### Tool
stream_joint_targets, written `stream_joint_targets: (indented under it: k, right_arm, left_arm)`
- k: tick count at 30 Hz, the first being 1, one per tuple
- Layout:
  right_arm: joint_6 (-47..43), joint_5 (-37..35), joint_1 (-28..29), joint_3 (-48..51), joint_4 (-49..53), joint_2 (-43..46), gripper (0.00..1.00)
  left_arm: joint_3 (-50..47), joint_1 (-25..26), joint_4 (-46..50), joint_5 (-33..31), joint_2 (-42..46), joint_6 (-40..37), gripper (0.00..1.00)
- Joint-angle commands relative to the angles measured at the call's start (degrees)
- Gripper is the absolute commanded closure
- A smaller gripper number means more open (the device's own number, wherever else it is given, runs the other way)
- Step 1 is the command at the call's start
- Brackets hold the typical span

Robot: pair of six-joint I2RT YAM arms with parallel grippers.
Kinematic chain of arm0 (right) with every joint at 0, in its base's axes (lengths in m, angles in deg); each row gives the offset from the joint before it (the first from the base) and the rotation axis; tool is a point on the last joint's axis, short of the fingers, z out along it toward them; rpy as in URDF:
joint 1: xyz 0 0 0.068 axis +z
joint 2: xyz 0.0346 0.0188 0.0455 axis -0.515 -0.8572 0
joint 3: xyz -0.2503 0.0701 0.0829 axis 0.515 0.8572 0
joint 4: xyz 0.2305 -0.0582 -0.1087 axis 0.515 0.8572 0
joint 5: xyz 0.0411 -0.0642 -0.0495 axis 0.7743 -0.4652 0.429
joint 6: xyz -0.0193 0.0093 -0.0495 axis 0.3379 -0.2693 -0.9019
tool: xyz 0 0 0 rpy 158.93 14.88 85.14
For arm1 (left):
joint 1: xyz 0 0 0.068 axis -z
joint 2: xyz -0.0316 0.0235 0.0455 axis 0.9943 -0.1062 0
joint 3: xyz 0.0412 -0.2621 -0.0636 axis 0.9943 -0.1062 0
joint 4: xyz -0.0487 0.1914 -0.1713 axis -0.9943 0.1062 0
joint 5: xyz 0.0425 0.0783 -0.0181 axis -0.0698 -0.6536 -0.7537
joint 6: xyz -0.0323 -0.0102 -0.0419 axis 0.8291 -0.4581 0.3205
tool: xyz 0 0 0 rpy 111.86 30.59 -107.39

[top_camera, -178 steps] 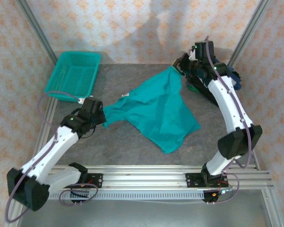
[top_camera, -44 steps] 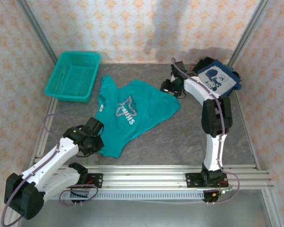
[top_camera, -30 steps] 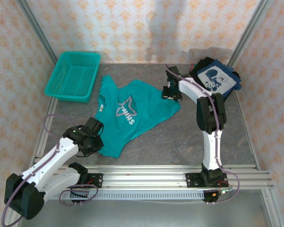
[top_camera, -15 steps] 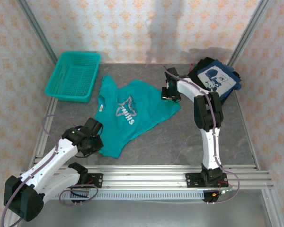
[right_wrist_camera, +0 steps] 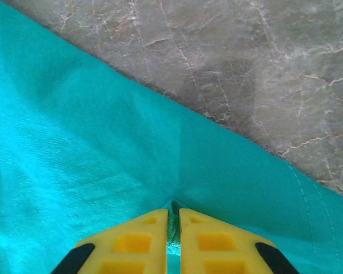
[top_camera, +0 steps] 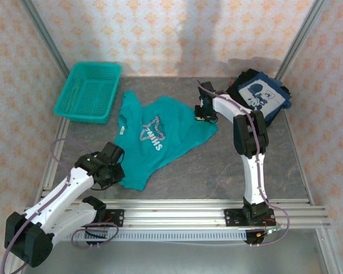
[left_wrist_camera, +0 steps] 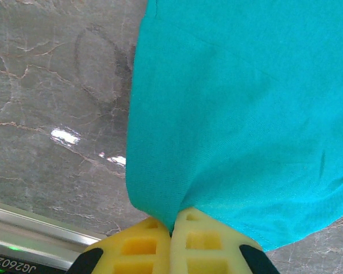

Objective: Fold and stack the t-shirts

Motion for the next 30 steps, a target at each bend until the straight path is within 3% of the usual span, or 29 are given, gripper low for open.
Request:
stream_joint_targets:
  k: [1,4,21,25,30]
  right_arm:
    - [0.18,-1.63,0.26,-1.16,-1.27,1.33,0.94]
    - [0.18,-1.75,0.26,-1.22,-1.64,2.51,1.0]
    - [1.58,-7.44,-0.75,0.95,-1.37,17.63,1.0]
    - [1.83,-8.1,-1.16,0.85,-0.42,20.69,1.0]
    - [4.17,-7.33,-3.58,1.78,-1.99,29.4,1.0]
  left_arm:
    - [-0.68,-0.59,1.02,-0.72,0.36,0.81,1.0]
    - [-0.72,-0.68,0.9,-0.72,0.31,0.85,1.0]
    - [7.7,-1.03,2.27,-1.69,-0.87,-0.39,1.0]
    - [14.31,-1.81,4.33,-2.91,-2.09,-2.11,1.0]
    - [31.34,-4.16,8.85,-6.14,-3.99,-7.18,1.0]
